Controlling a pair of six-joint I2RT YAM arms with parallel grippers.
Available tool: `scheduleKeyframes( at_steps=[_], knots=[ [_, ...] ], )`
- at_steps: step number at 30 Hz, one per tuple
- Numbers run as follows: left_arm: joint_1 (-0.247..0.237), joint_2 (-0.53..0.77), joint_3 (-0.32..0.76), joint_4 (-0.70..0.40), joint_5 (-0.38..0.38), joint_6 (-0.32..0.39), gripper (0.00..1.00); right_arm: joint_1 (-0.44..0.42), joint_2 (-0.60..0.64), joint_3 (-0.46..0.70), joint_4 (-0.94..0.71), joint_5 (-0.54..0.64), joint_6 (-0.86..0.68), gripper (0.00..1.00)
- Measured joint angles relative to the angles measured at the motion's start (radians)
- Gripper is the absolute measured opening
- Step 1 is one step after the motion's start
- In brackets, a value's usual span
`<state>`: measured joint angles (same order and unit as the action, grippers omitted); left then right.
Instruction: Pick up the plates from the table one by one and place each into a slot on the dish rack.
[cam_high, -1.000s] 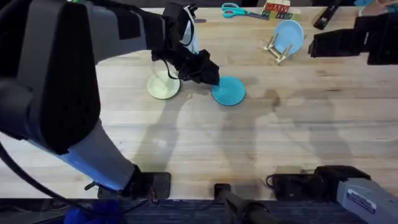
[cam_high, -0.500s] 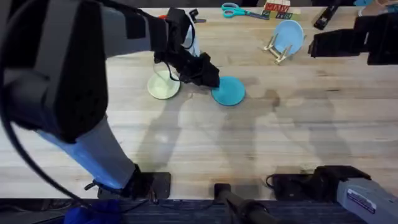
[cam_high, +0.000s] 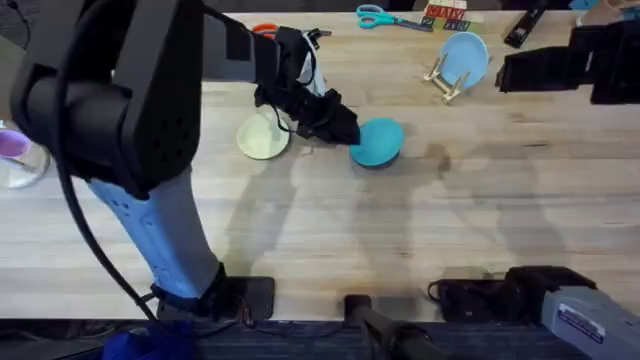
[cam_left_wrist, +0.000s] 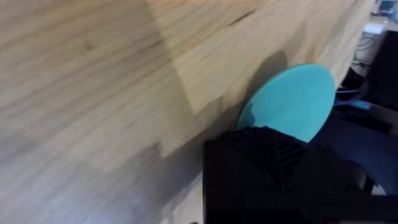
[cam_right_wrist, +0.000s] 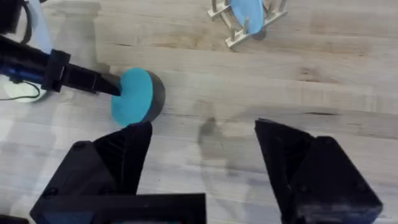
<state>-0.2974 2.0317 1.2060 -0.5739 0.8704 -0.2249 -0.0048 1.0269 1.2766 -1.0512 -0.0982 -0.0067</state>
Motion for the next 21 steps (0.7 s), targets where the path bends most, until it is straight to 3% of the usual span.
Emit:
scheduleKeyframes(
  at_steps=[9,21],
  knots=[
    [0.001,0.010,0.000,0.009,0.024,-0.001,0.042,0.000,0.025,0.003,-0.005,-0.032,0.019,0.995],
    [0.001,0.010,0.000,0.014,0.024,0.000,0.042,0.000,0.289,0.005,-0.005,-0.194,0.126,0.993]
  ],
)
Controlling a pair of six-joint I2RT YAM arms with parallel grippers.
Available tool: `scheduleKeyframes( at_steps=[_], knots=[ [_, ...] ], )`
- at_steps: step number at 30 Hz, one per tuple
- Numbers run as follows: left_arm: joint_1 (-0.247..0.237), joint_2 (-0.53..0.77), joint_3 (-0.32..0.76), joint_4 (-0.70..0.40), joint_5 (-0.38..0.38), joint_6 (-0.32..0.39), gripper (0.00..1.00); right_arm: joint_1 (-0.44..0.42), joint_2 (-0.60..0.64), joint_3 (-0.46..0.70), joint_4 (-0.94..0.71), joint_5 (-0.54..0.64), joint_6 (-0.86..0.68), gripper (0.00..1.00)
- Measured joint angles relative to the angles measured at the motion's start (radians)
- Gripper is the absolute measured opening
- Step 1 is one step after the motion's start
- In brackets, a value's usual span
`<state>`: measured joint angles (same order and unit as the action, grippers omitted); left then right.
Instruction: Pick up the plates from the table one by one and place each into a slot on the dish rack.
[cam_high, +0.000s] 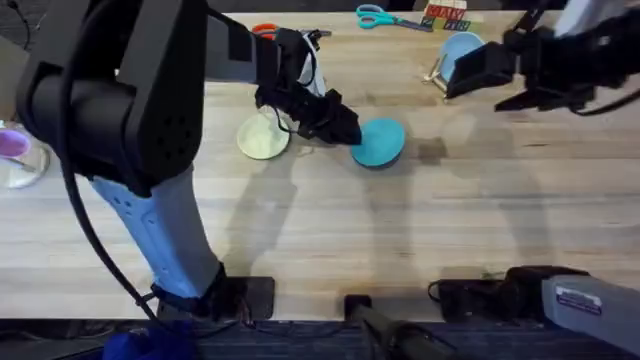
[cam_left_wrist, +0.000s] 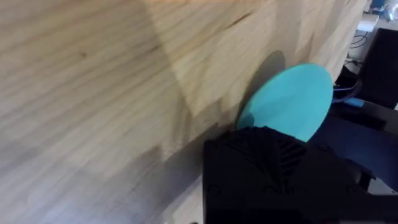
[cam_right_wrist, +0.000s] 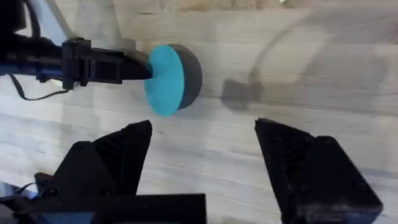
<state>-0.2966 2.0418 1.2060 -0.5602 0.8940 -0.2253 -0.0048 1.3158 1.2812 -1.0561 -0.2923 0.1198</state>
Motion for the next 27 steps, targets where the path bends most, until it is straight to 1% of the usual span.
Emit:
scheduleKeyframes(
  at_steps=[7,11,12,13,19,23,27],
  knots=[
    [0.000,0.000,0.000,0.003,0.000,0.000,0.042,0.002,0.133,0.000,0.016,-0.108,0.031,0.994],
    [0.000,0.000,0.000,0.004,0.000,0.000,0.042,0.015,0.192,0.000,0.032,-0.138,0.038,0.994],
    [0.000,0.000,0.000,0.004,0.000,0.000,0.042,0.021,0.208,0.000,0.042,-0.143,0.042,0.995],
    [0.000,0.000,0.000,0.004,0.000,0.000,0.042,0.046,0.248,0.000,0.073,-0.151,0.058,0.993],
    [0.000,0.000,0.000,0.005,0.000,0.000,0.042,0.111,0.300,-0.004,0.140,-0.158,0.102,0.993],
    [0.000,0.000,0.000,0.005,0.000,0.000,0.042,0.151,0.303,-0.055,0.232,-0.162,0.157,0.993],
    [0.000,0.000,0.000,0.005,0.000,0.000,0.042,0.174,0.303,-0.156,0.337,-0.168,0.229,0.993]
  ],
)
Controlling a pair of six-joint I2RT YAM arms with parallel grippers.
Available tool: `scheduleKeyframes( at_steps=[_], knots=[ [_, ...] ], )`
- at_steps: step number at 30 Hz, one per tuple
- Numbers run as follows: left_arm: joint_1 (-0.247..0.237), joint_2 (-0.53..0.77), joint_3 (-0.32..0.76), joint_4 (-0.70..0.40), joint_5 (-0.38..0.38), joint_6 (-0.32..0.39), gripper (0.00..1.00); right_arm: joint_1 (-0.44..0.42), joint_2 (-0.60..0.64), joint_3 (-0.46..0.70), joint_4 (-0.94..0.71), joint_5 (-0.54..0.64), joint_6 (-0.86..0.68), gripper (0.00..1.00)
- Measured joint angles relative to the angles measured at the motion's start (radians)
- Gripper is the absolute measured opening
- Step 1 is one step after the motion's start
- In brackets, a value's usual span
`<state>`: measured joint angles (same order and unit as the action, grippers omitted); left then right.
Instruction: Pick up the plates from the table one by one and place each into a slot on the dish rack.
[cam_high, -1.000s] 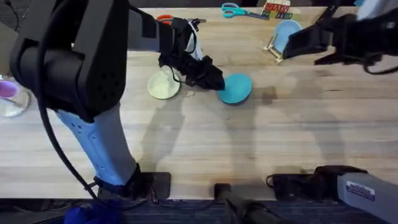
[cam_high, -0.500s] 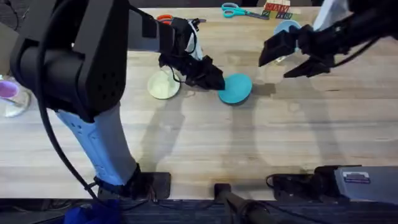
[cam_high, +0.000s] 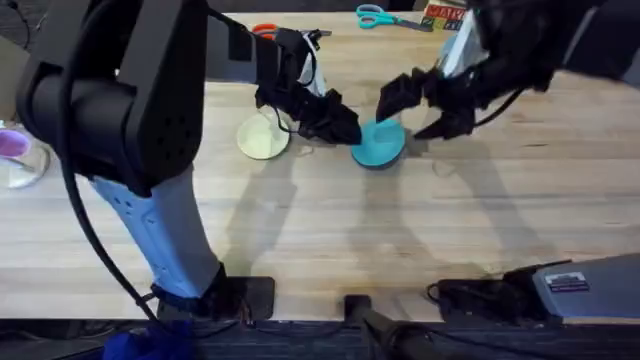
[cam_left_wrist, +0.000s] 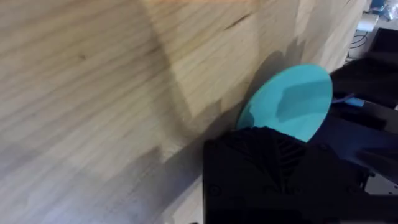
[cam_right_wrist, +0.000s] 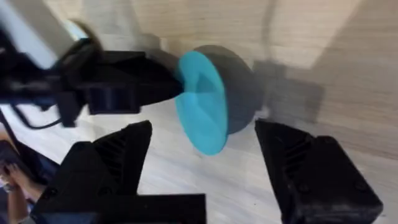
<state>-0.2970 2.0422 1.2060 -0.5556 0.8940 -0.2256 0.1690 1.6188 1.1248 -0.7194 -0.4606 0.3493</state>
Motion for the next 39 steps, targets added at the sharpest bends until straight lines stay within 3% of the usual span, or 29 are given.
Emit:
scheduleKeyframes(
  at_steps=[8,18,23,27,33,39],
  knots=[
    [0.000,0.000,0.000,0.000,0.000,0.000,0.042,0.016,0.003,-0.158,0.109,-0.001,0.120,0.993],
    [0.000,0.000,0.000,0.001,0.000,0.000,0.042,0.062,-0.002,-0.182,0.275,0.012,0.236,0.985],
    [0.000,0.000,0.000,0.001,0.000,0.000,0.042,0.075,-0.002,-0.182,0.282,0.043,0.269,0.956],
    [0.000,0.000,0.000,0.001,0.000,0.000,0.042,0.075,-0.002,-0.184,0.281,0.053,0.280,0.892],
    [0.000,0.000,0.000,0.001,0.000,0.000,0.042,0.075,-0.002,-0.185,0.281,0.057,0.283,0.712],
    [0.000,0.000,0.000,0.001,0.000,0.000,0.042,0.075,-0.002,-0.185,0.281,0.058,0.288,0.378]
  ],
)
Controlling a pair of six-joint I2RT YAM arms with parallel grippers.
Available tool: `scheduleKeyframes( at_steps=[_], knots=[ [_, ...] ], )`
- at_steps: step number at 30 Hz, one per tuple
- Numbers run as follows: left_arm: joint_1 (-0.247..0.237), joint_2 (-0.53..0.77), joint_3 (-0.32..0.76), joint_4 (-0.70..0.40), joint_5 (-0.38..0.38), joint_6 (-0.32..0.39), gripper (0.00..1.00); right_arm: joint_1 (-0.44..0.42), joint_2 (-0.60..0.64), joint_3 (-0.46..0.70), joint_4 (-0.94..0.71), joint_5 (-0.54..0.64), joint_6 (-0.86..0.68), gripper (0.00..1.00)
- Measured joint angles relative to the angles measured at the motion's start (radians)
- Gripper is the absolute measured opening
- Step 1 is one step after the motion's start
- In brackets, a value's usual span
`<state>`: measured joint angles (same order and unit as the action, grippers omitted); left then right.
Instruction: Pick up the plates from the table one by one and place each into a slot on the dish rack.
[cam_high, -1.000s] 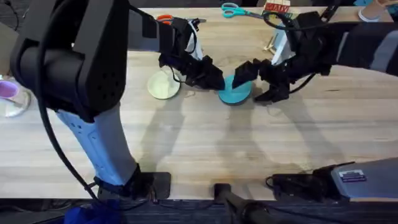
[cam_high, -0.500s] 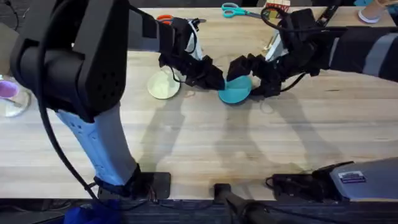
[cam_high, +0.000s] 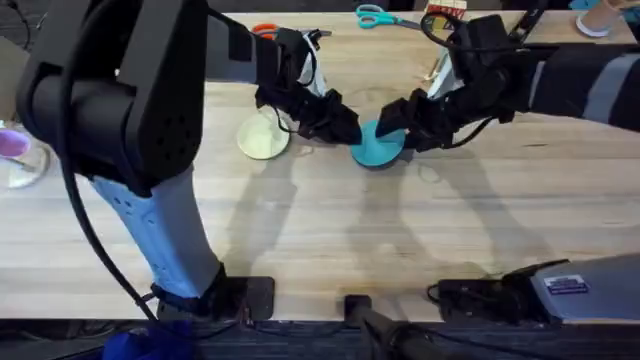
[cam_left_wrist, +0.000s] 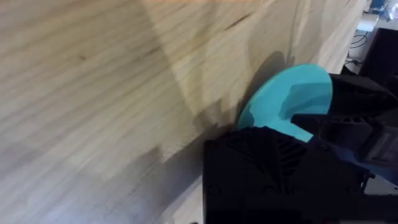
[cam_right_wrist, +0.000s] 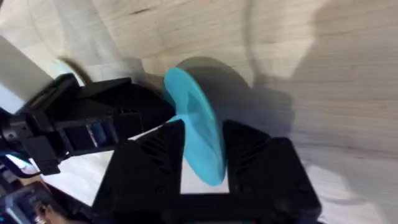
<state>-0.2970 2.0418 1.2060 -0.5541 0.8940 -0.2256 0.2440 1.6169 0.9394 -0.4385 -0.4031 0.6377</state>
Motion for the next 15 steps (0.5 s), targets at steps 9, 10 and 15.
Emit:
scheduleKeyframes(
  at_steps=[9,10,15],
  knots=[
    [0.000,0.000,0.000,0.001,0.000,0.000,0.042,-0.002,-0.001,-0.001,-0.008,0.007,0.003,0.111],
    [0.004,0.000,0.000,0.000,0.001,0.000,0.042,-0.010,-0.012,0.000,-0.004,-0.019,0.009,0.059],
    [0.008,0.000,0.000,0.002,0.007,-0.001,0.042,-0.008,-0.024,0.002,0.004,-0.032,0.010,0.042]
  ],
)
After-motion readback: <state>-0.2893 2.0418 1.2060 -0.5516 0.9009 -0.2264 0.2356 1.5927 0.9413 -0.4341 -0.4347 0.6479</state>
